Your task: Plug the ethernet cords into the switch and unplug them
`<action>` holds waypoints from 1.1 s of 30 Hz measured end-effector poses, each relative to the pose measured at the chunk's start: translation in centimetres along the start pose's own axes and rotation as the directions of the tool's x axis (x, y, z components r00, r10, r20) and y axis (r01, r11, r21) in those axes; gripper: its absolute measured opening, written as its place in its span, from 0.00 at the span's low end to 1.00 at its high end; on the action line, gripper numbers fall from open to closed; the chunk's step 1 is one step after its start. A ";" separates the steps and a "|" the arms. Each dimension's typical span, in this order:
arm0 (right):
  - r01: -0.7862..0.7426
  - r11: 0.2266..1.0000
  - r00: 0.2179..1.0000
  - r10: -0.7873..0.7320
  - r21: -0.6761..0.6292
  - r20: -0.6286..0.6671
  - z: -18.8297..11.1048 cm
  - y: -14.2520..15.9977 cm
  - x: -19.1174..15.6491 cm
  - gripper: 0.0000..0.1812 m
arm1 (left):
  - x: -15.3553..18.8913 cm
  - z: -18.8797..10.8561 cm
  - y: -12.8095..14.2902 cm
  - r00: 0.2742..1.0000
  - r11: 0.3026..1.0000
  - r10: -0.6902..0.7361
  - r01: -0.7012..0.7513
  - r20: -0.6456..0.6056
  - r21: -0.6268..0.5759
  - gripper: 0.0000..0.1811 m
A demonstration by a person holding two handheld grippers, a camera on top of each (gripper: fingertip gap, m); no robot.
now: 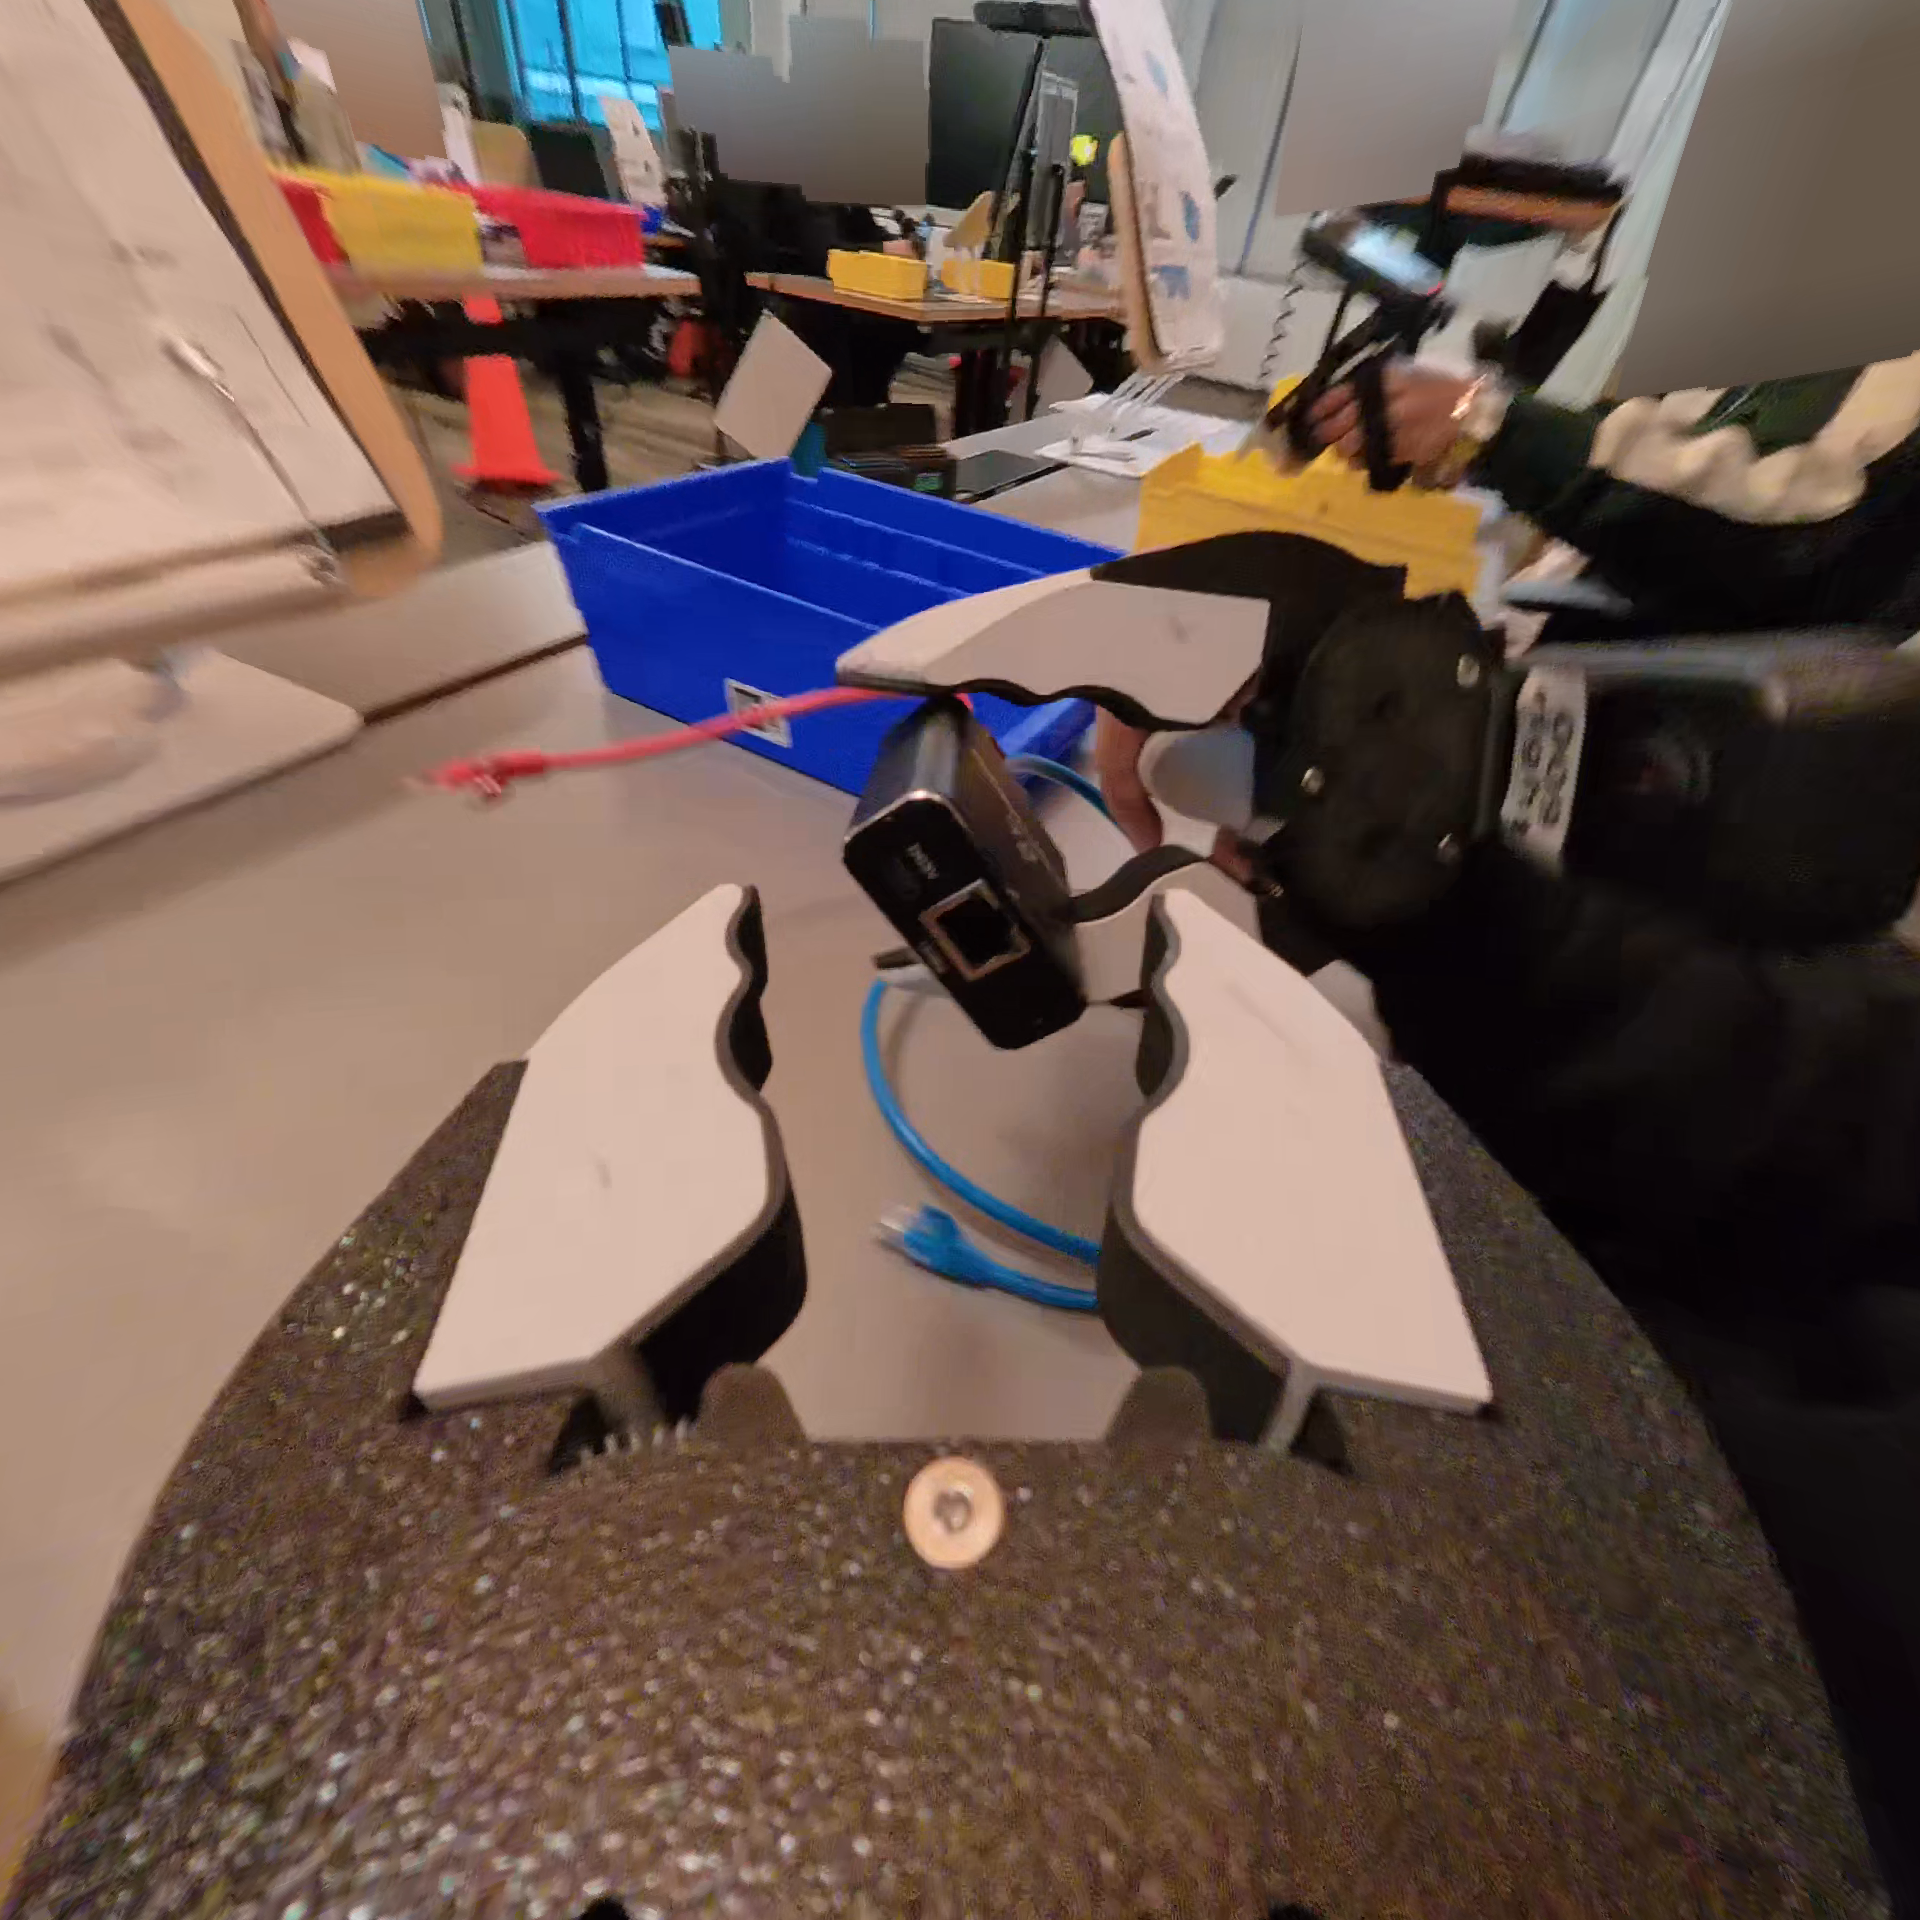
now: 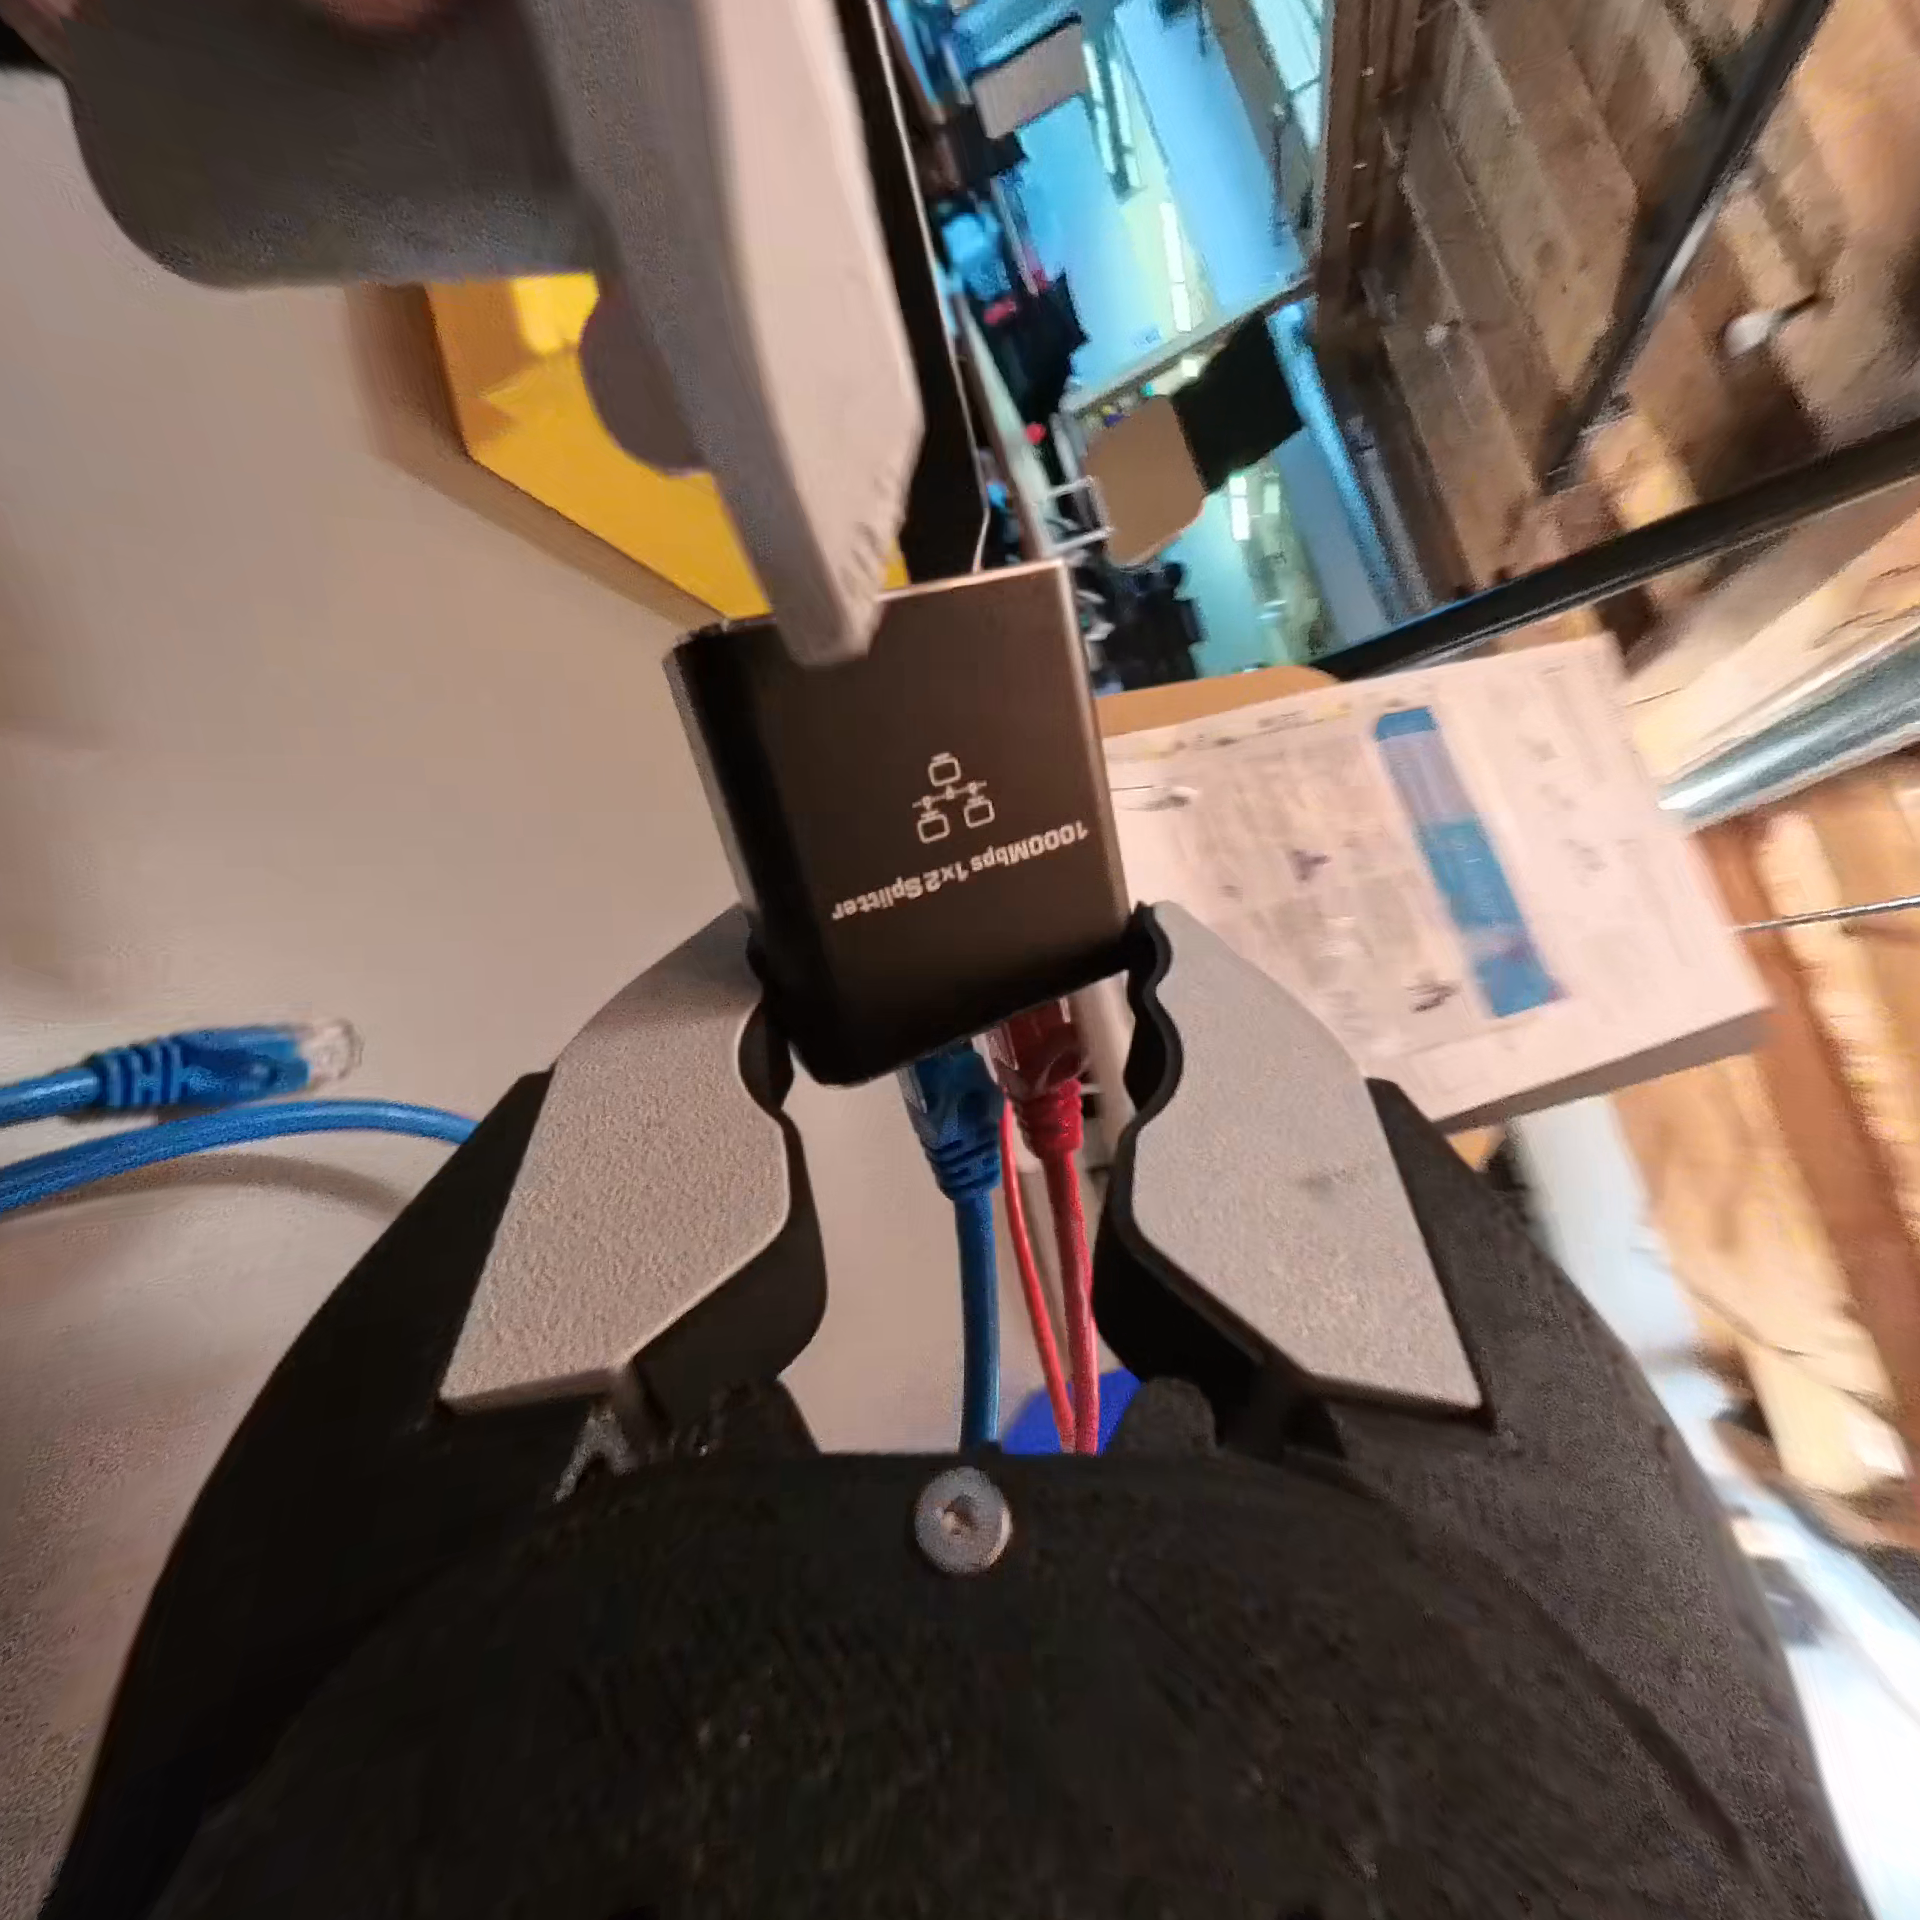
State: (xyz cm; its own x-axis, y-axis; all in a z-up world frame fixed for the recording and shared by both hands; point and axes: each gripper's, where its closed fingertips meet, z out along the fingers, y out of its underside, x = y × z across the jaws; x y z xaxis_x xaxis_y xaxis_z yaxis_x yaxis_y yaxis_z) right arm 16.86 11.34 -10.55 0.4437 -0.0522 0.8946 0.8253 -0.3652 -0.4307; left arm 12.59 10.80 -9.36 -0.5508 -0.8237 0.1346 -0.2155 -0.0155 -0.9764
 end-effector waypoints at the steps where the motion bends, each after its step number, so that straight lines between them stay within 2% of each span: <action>1: 0.057 0.998 0.998 -0.057 -0.015 -0.031 0.0 -0.3 0.1 0.35 | 0.3 0.3 0.2 0.999 0.999 -0.040 0.040 -0.027 -0.007 0.37; 4: 0.154 0.987 0.987 -0.155 -0.043 -0.032 0.2 -1.1 -0.4 0.35 | 0.4 1.0 1.4 0.988 0.989 -0.142 0.139 -0.064 -0.053 0.26; 5: 0.155 0.987 0.987 -0.156 -0.048 -0.030 0.2 -1.1 -0.4 0.35 | 0.6 1.0 1.5 0.977 0.981 -0.189 0.185 -0.094 -0.056 0.23; 7: 0.097 0.995 0.993 -0.097 0.004 0.061 -0.2 -1.2 -1.2 0.35 | 1.1 1.0 1.9 0.927 0.946 -0.322 0.309 -0.190 -0.096 0.16; 9: 0.012 0.995 0.986 -0.029 0.101 0.166 -1.1 -1.7 -2.1 0.36 | 1.7 0.6 1.8 0.845 0.905 -0.423 0.415 -0.327 -0.098 0.14; 11: -0.138 0.981 0.952 0.094 0.138 0.291 -2.0 -2.0 -2.8 0.36 | 1.4 0.3 2.1 0.769 0.855 -0.508 0.504 -0.388 -0.121 0.14; 13: -0.245 0.956 0.932 0.186 0.163 0.311 -2.6 -2.2 -1.8 0.41 | 1.1 0.0 1.7 0.670 0.790 -0.580 0.602 -0.464 -0.118 0.14; 15: -0.361 0.916 0.886 0.278 0.175 0.371 -3.6 -2.5 -1.1 0.41 | 0.9 -0.3 1.2 0.562 0.714 -0.631 0.690 -0.534 -0.117 0.14; 17: -0.436 0.870 0.857 0.325 0.228 0.399 -4.7 -3.2 0.0 0.45 | 0.7 -0.2 1.0 0.489 0.652 -0.663 0.749 -0.567 -0.116 0.13; 20: -0.499 0.808 0.849 0.383 0.313 0.364 -6.2 -4.3 2.6 0.47 | -0.1 0.0 0.5 0.409 0.564 -0.696 0.820 -0.590 -0.096 0.13; 22: -0.501 0.787 0.856 0.392 0.360 0.336 -7.2 -5.1 3.9 0.46 | -0.8 -0.1 0.0 0.386 0.521 -0.705 0.851 -0.595 -0.065 0.13; 25: -0.467 0.811 0.850 0.302 0.351 0.432 -10.1 -7.7 3.0 0.47 | -2.2 -0.8 -0.7 0.402 0.480 -0.712 0.877 -0.576 0.019 0.13; 26: -0.405 0.843 0.875 0.245 0.354 0.417 -11.0 -8.4 3.0 0.45 | -2.8 -1.2 -1.0 0.418 0.474 -0.708 0.879 -0.569 0.057 0.13; 28: -0.307 0.889 0.932 0.210 0.339 0.295 -12.2 -8.2 4.6 0.42 | -3.7 -2.5 -2.0 0.412 0.443 -0.688 0.891 -0.597 0.103 0.13; 30: -0.354 0.901 0.918 0.284 0.249 0.279 -12.5 -5.3 5.4 0.41 | -3.8 -3.8 -3.2 0.398 0.430 -0.655 0.895 -0.643 0.117 0.13; 33: -0.525 0.848 0.793 0.452 0.081 0.408 -11.6 1.6 3.0 0.41 | -3.3 -5.2 -4.5 0.421 0.459 -0.614 0.879 -0.668 0.133 0.13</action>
State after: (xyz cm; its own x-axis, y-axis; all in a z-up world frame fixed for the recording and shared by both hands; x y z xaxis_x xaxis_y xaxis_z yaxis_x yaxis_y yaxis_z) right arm 15.40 -0.18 -7.19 0.8676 0.1725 0.4665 0.4949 -0.2073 -0.8439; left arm 11.20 16.52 -4.55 -0.6381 0.0411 0.7688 -0.4760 -0.8059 -0.3520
